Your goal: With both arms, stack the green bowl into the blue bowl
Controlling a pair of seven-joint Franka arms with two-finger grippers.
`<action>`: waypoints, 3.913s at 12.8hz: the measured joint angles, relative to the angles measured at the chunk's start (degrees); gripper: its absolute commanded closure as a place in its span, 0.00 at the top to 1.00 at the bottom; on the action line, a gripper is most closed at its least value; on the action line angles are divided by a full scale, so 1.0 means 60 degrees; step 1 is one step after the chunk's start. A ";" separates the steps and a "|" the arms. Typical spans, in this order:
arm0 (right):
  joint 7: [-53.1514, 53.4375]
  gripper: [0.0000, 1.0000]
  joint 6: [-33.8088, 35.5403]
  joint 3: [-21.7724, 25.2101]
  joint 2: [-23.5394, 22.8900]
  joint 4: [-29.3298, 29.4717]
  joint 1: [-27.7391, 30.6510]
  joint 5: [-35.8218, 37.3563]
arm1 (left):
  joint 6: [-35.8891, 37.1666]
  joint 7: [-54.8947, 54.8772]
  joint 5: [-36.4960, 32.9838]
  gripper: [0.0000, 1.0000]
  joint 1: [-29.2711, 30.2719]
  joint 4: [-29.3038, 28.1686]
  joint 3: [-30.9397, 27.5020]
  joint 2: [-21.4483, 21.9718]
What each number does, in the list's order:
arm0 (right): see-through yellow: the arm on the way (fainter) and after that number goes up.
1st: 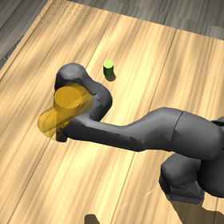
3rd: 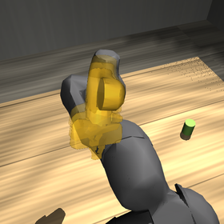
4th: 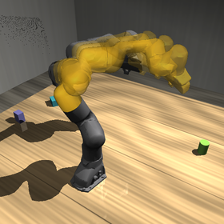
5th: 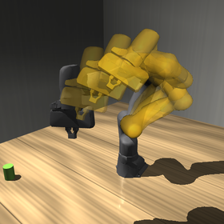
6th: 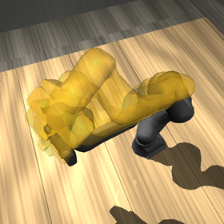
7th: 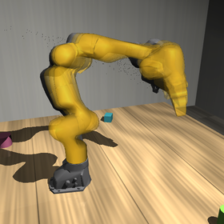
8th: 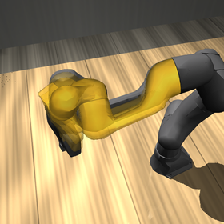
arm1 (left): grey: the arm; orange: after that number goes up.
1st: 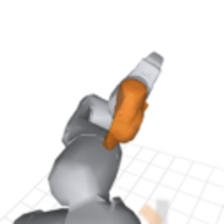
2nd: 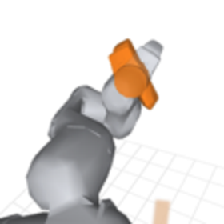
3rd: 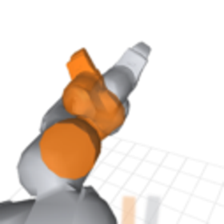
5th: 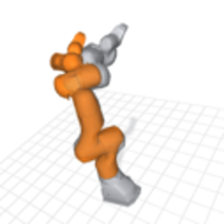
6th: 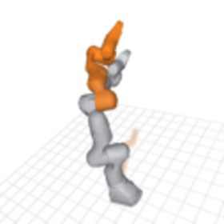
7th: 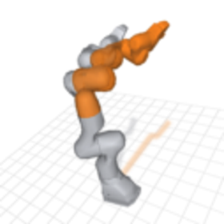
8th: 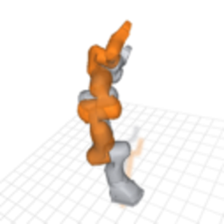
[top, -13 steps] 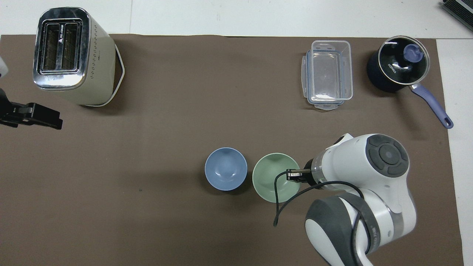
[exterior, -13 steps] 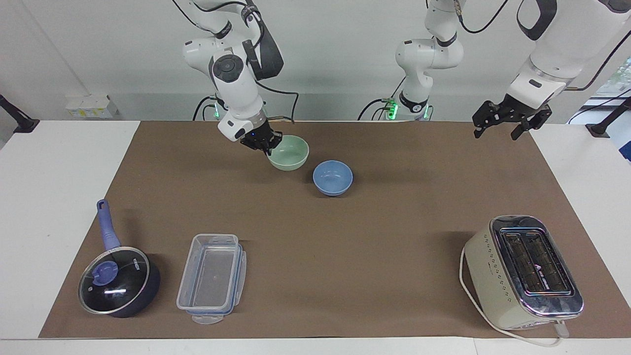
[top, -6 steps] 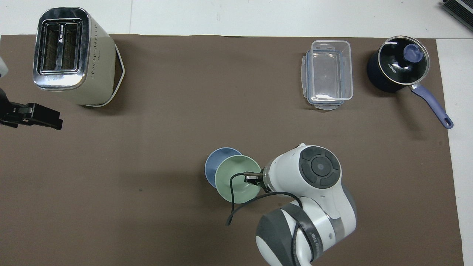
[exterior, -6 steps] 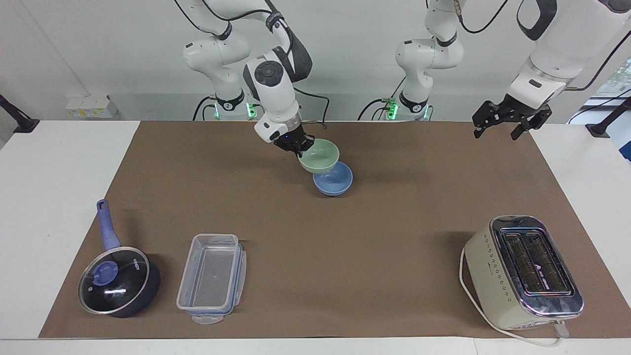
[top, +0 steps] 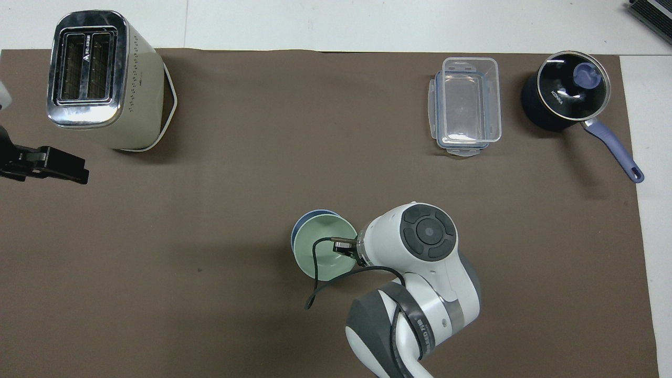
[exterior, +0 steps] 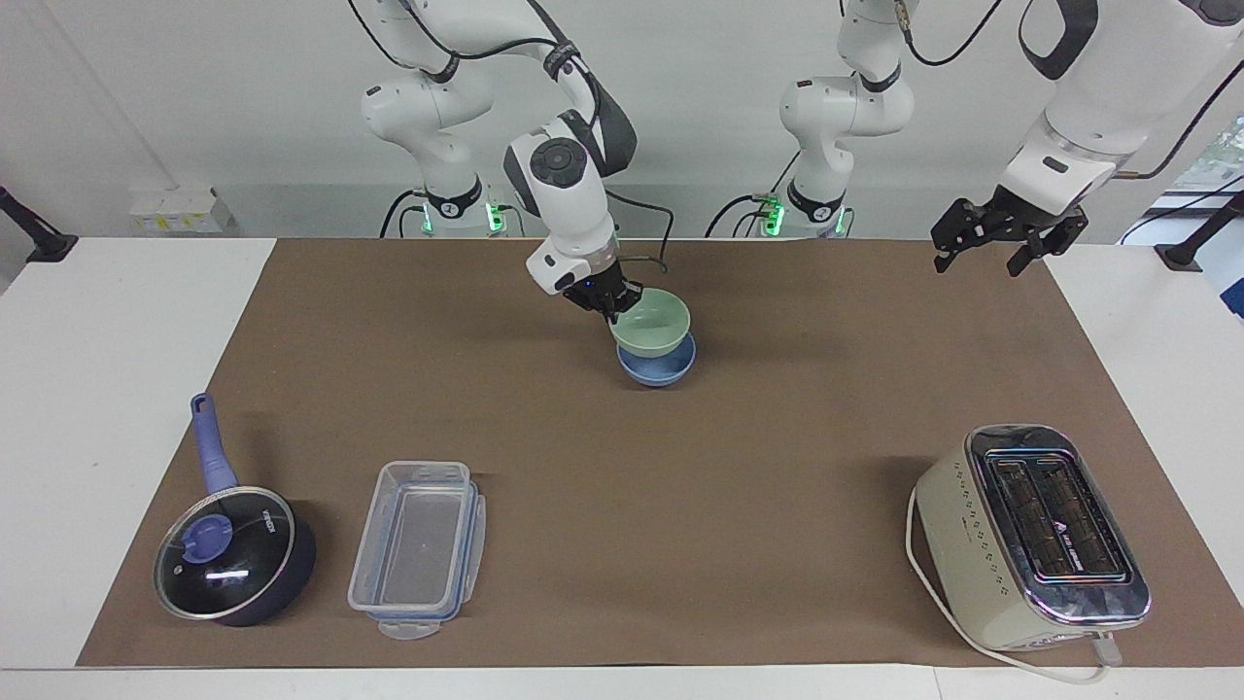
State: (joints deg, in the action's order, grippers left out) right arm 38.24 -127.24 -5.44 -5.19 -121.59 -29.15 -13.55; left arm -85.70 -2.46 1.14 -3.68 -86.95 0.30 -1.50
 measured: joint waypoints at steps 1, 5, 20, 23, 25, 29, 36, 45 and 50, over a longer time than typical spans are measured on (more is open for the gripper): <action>0.0070 0.00 -0.0014 0.0000 -0.0073 0.0002 -0.0082 0.0000 | 0.0000 0.0000 0.0000 1.00 0.0000 0.0000 0.0000 0.0000; 0.0101 0.15 -0.0017 0.0023 -0.0115 0.0016 -0.0123 0.0000 | 0.0000 0.0000 0.0000 1.00 0.0000 0.0000 0.0000 0.0000; 0.0101 0.80 -0.0039 0.0047 -0.0156 0.0553 -0.0096 0.0000 | 0.0001 0.0000 0.0000 1.00 0.0000 0.0000 0.0000 0.0000; -0.0077 0.80 0.0138 0.0113 0.0168 0.0673 0.0167 0.0003 | 0.0001 0.0000 0.0000 1.00 0.0000 0.0000 0.0000 0.0000; -0.0820 0.80 0.0585 0.0138 0.0625 0.0716 0.0660 0.0003 | 0.0001 0.0000 0.0000 1.00 0.0000 0.0000 0.0000 0.0000; -0.2187 0.80 0.1115 0.0224 0.1642 0.0735 0.1682 0.0421 | 0.0001 0.0000 0.0000 1.00 0.0000 0.0000 0.0000 0.0000; -0.4030 0.93 0.2173 0.0291 0.2316 0.1497 0.3883 0.0933 | 0.0001 0.0000 0.0000 1.00 0.0000 0.0000 0.0000 0.0000; -0.4048 1.00 0.4995 0.0293 0.1646 0.4556 0.4922 0.2072 | 0.0002 0.0000 0.0000 1.00 0.0000 0.0000 0.0000 0.0000; -0.4048 1.00 0.6567 0.0341 0.1087 0.6038 0.5092 0.2644 | 0.0002 0.0000 0.0000 1.00 0.0000 0.0000 0.0000 0.0000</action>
State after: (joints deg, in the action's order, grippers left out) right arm 13.95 -87.84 -3.39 1.34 -85.36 1.41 2.31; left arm -85.70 -2.46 1.14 -3.68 -86.95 0.30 -1.50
